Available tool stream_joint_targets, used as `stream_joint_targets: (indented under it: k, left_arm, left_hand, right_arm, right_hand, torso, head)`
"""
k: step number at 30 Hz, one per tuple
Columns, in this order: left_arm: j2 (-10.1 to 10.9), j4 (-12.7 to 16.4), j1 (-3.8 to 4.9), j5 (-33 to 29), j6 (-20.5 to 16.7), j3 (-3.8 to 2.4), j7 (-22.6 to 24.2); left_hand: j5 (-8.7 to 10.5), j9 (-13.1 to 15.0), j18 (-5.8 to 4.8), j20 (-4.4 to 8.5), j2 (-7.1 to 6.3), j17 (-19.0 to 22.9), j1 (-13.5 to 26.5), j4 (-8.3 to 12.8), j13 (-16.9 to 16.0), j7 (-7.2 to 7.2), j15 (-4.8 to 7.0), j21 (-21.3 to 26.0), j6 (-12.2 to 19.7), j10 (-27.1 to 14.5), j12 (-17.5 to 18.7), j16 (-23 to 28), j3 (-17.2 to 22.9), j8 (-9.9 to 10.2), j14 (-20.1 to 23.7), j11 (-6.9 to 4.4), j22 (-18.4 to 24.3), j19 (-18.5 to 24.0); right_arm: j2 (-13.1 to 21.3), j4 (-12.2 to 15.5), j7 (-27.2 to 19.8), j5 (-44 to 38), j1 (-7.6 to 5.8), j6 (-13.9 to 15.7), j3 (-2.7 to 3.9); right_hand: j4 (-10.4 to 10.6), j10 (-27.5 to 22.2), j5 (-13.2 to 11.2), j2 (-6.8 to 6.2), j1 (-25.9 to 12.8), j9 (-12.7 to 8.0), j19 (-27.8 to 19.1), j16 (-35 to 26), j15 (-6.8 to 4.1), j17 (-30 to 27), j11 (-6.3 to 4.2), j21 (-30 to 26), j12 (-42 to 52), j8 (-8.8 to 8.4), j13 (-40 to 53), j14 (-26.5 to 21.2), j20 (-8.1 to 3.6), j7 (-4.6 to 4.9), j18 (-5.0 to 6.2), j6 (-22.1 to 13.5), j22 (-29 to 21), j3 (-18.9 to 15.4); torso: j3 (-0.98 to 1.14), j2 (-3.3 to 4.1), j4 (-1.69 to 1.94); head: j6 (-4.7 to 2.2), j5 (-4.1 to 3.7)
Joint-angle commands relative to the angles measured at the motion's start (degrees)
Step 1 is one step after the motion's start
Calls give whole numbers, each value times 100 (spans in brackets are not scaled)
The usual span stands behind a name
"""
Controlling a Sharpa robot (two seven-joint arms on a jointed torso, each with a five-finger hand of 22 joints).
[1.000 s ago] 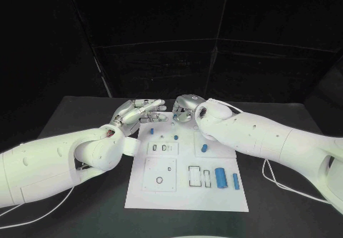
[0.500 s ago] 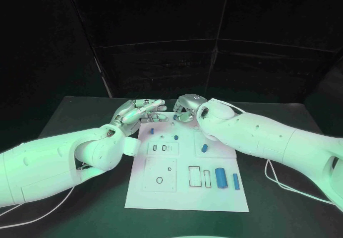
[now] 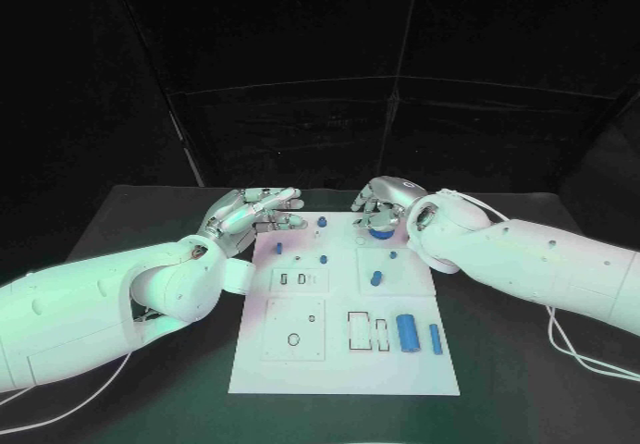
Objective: Assemble the parts on the task board
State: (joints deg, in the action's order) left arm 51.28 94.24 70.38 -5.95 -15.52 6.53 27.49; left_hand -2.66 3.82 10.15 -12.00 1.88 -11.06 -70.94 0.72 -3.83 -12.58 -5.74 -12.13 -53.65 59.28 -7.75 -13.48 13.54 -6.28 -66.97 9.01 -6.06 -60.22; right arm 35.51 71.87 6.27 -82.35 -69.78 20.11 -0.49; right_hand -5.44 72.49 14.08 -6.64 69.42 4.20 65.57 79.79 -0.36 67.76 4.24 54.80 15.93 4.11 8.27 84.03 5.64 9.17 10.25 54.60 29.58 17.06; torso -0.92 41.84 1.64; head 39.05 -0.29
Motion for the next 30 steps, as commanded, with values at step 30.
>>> stream_joint_targets:
  k: [30]
  left_arm:
    - [-59, -62, 7, 41, 130, 2, 33]
  left_hand:
    - [-16, -5, 27, -1, -24, -13, 31, -33, 3, -4, -5, 17, -22, 30, 26, -13, 8, 15, -43, 21, 11, -38]
  right_arm:
    - [225, -253, 638, 994, -17, -768, 0]
  right_hand:
    - [772, -235, -30, 163, 472, 17, 449, 652, -17, 1205, -15, 918, 4143, 77, 4159, 410, -18, 21, -152, -436, 1118, -1138]
  torso:
    - [4, -1, -7]
  head:
    - [18, -107]
